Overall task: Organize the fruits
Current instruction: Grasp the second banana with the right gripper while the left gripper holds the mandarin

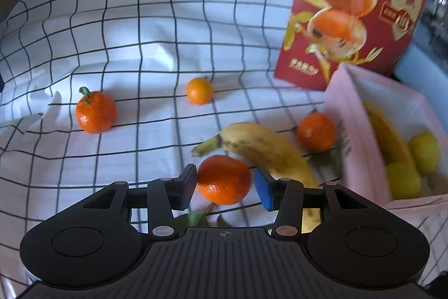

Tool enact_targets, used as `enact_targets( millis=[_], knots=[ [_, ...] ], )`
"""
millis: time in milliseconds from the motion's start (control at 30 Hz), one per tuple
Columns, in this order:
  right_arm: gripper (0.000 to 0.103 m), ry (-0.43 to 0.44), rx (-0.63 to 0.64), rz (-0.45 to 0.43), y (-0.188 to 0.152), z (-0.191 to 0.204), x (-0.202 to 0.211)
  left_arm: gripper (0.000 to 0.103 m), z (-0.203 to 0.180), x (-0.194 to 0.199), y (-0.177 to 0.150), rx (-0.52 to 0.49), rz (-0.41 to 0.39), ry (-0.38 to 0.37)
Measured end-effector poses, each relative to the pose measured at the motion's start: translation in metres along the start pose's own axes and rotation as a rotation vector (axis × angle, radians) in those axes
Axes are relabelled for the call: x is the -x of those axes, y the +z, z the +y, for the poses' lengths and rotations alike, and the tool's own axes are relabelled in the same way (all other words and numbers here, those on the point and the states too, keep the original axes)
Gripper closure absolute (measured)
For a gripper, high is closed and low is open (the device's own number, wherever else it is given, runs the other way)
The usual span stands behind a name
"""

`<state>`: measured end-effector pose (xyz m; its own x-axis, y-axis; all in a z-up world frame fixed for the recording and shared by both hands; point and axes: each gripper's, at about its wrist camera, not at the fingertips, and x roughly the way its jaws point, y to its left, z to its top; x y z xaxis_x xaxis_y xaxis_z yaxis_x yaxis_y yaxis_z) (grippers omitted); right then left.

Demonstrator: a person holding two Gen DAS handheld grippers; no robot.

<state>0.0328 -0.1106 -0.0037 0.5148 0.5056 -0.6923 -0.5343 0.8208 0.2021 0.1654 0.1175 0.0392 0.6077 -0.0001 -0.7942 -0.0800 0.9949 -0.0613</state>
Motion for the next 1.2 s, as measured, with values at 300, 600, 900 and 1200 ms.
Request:
enact_targets(
  millis=[300, 600, 900, 1200],
  knots=[
    [0.026, -0.026, 0.076, -0.009, -0.006, 0.014, -0.004, 0.050, 0.009, -0.017, -0.001, 0.031, 0.048, -0.076],
    [0.016, -0.029, 0.125, -0.009, -0.010, 0.020, -0.004, 0.052, 0.008, -0.003, -0.013, 0.022, 0.031, -0.107],
    [0.001, -0.023, 0.135, 0.041, -0.004, 0.024, -0.011, 0.052, 0.039, 0.053, -0.045, 0.128, -0.027, -0.116],
    [0.028, 0.063, 0.200, -0.048, 0.088, 0.026, -0.005, 0.052, 0.074, 0.072, -0.090, 0.256, 0.030, -0.019]
  ],
)
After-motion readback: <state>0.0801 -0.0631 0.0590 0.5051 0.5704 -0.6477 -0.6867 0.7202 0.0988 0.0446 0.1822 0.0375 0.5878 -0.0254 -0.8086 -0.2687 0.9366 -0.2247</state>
